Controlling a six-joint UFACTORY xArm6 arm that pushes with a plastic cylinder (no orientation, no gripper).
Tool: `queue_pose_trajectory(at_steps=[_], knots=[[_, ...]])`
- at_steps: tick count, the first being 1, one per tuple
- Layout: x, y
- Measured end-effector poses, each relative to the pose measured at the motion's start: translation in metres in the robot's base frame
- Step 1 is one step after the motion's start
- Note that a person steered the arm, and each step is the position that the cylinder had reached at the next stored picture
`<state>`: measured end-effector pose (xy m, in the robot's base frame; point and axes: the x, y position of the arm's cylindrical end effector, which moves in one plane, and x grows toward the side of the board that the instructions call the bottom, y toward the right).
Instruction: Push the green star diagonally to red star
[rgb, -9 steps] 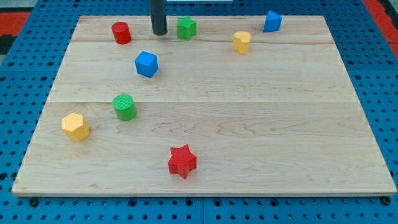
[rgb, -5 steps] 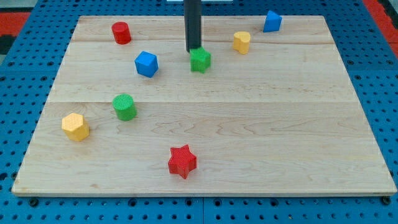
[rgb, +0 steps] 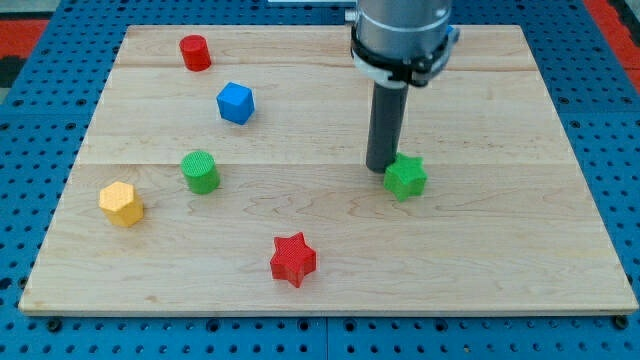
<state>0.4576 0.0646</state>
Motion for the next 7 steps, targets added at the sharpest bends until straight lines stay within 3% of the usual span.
queue_pose_trajectory(at_steps=[1,2,3,4,5,7], knots=[[-0.019,-0.004],[-0.039,0.034],[0.016,0.038],[0.025,0.021],[0.011,-0.068],[0.099,-0.145]])
